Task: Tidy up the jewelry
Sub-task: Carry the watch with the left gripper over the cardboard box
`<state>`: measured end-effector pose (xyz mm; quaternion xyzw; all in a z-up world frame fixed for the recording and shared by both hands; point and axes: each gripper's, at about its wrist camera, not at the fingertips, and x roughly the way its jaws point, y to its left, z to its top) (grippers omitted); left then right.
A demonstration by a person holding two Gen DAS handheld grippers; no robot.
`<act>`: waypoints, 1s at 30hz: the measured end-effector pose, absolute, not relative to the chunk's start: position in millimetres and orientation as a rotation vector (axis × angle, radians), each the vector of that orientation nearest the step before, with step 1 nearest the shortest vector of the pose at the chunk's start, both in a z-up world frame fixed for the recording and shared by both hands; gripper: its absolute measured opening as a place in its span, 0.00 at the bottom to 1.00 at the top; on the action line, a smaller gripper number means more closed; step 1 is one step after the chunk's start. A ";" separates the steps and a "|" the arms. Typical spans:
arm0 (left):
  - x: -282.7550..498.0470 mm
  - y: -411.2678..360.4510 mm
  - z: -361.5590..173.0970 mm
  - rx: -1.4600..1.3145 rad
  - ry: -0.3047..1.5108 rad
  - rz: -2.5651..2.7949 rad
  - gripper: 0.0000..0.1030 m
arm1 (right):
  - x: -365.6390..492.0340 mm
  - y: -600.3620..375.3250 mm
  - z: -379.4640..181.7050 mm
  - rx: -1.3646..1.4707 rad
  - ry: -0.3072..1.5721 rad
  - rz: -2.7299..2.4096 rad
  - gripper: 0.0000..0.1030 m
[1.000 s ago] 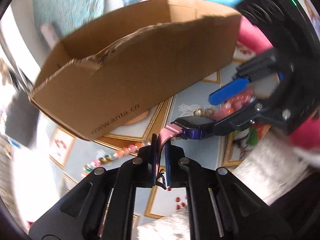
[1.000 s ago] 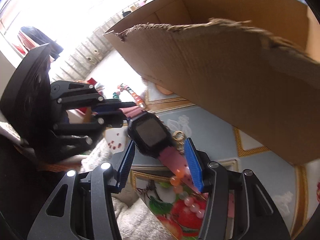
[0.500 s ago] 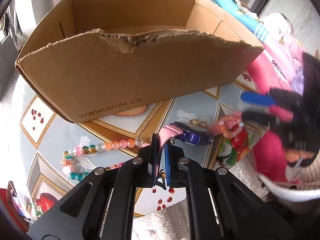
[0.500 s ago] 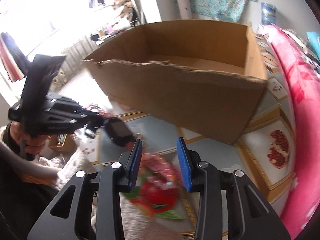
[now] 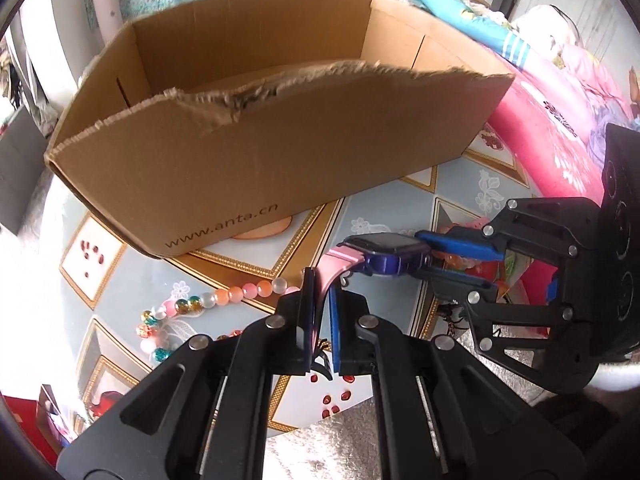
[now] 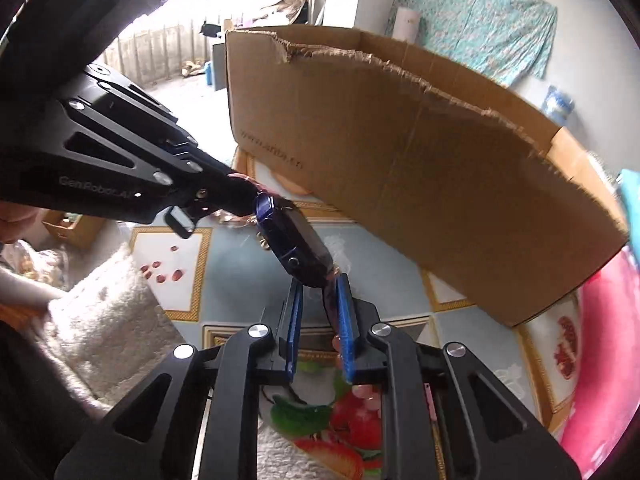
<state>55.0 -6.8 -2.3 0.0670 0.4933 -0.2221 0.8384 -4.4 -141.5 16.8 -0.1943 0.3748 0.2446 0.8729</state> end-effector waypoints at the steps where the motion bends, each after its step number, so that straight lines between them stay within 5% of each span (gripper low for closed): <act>1: 52.0 -7.6 1.2 0.145 1.023 -0.476 0.05 | -7.6 -138.8 17.8 -0.420 0.763 0.499 0.14; 19: 20.1 -2.7 100.2 0.137 0.726 -0.562 0.05 | -31.4 -134.9 92.4 -0.377 0.425 0.366 0.13; 30: 86.5 8.6 151.7 0.006 0.741 -0.606 0.06 | 61.8 -161.4 165.1 -0.199 0.562 0.557 0.13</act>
